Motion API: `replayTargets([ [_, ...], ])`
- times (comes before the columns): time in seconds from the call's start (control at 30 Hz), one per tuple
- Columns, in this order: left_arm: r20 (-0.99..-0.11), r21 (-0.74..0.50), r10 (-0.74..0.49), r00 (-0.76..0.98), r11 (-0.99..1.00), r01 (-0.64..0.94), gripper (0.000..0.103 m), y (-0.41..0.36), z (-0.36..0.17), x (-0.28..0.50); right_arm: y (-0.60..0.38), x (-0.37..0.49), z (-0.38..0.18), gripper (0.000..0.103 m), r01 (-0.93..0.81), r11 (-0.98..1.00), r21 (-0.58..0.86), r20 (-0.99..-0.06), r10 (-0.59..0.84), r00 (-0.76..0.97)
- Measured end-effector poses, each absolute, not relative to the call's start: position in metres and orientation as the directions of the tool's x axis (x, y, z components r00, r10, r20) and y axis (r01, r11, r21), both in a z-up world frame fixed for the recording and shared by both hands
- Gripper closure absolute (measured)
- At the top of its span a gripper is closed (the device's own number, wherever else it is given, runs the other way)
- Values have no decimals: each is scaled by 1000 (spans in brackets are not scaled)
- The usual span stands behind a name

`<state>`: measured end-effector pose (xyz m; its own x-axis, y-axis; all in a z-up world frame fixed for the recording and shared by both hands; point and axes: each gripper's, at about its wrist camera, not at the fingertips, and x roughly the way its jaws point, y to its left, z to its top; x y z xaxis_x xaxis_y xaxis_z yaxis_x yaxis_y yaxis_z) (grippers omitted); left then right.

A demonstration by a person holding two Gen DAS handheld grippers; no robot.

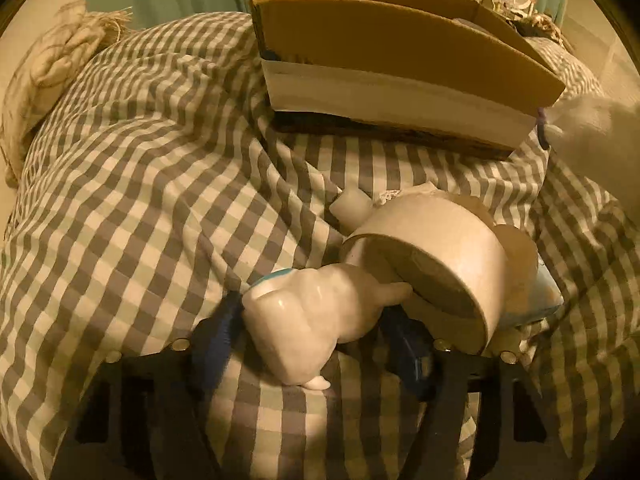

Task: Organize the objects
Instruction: 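Grasp the white cloth with the right gripper while the left grasps the figurine, then lower the figurine and cloth into the box and open both grippers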

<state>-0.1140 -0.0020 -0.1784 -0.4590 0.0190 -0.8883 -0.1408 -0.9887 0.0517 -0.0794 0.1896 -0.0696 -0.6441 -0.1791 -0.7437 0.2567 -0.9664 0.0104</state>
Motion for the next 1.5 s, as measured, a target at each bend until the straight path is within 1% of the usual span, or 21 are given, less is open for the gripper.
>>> replayTargets([
  [0.07,-882,9,59,-467,-990,-143,33,-6,-173,-107,197,-74,-69,49,237,-971,25,-740,-178,-648],
  [0.17,-866,-21,92,-492,-989,-146,34,-10,-161,-92,204,-68,-66,49,218,-975,36,-734,-173,-657],
  [0.33,-818,6,90,-569,-986,-165,34,-8,-131,-59,203,-51,-54,49,211,-977,17,-714,-160,-682],
  [0.4,-791,-3,104,-602,-986,-167,34,-12,-114,-46,199,-45,-49,49,213,-977,8,-704,-157,-692],
  [0.6,-723,-34,152,-674,-982,-184,34,-18,-67,-48,191,-33,-28,49,225,-974,-16,-670,-156,-726],
  [0.9,-641,-55,208,-739,-973,-226,33,-9,0,-90,177,-51,27,49,269,-961,-62,-599,-180,-781],
  [1.03,-620,-84,233,-749,-969,-232,33,-4,24,-130,166,-77,49,49,281,-956,-83,-569,-186,-801],
  [1.1,-610,-79,218,-762,-973,-215,33,-4,32,-152,161,-95,58,49,287,-954,-91,-563,-189,-805],
  [1.27,-611,-32,168,-773,-982,-188,33,0,34,-202,152,-147,66,49,288,-952,-104,-568,-181,-803],
  [1.5,-649,-17,151,-746,-983,-183,33,6,-3,-244,151,-221,49,51,275,-957,-88,-597,-170,-784],
])
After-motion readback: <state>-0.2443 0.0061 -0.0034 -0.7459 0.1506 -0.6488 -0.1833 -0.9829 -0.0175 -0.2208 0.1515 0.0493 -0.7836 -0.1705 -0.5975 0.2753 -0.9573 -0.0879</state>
